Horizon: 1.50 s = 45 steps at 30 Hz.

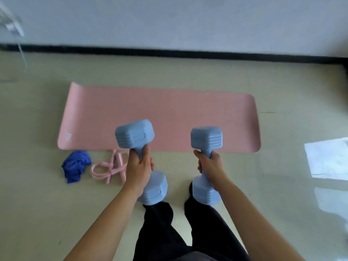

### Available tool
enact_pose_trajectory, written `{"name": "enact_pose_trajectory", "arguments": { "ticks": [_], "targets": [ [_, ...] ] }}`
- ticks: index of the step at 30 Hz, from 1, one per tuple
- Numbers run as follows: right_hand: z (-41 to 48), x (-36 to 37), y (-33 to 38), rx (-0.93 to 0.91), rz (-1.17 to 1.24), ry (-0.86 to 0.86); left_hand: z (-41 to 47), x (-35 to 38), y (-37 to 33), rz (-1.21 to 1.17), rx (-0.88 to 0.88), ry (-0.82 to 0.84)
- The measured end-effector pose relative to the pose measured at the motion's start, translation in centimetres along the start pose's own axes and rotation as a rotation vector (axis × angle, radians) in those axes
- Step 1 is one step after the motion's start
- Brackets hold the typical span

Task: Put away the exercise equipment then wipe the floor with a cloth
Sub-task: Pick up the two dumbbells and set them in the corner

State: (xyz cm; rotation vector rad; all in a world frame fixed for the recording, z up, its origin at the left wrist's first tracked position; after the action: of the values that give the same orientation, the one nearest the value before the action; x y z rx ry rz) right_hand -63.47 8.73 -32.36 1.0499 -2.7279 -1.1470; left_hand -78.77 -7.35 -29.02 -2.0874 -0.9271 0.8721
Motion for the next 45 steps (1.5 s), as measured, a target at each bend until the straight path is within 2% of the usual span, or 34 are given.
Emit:
{"name": "enact_pose_trajectory", "arguments": {
  "ticks": [5,10,16,22,30,38,45],
  "targets": [
    [-5.7,-9.8,1.1,-0.037,0.171,-0.092,-7.1,5.8,-7.7,0.151,0.229,0.158],
    [-7.6,-22.7,1.7,-0.11,0.372,-0.155,-13.9,17.1,-13.9,0.243,0.406,0.325],
    [-8.0,-41.8,0.3,-0.199,0.57,-0.298,-23.2,33.9,-17.6,0.217,0.502,0.485],
    [-8.9,-57.7,0.4,-0.198,0.696,-0.499,-30.0,46.7,-22.2,0.23,0.579,0.591],
    [-1.0,-73.3,4.4,-0.256,0.92,-0.583,-30.9,65.4,-29.8,0.195,0.676,0.691],
    [8.2,-90.8,12.2,-0.286,0.773,-0.689,-30.6,87.6,-39.2,0.183,0.675,0.838],
    [17.8,-104.6,16.4,-0.298,0.779,-0.72,-29.7,104.5,-45.5,0.265,0.649,0.899]
  ]
}}
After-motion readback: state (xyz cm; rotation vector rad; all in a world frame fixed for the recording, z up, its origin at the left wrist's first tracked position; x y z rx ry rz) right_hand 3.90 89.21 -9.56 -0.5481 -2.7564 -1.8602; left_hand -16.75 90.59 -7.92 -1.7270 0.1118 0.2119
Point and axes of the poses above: each hand's wrist, its own z-axis towards the middle knuckle, its own x-axis out of the palm, y = z × x, the point moved 2 cm from there along z, towards the middle knuckle, and after that the axes turned 6 degrees about z, right-handed, at the moved point
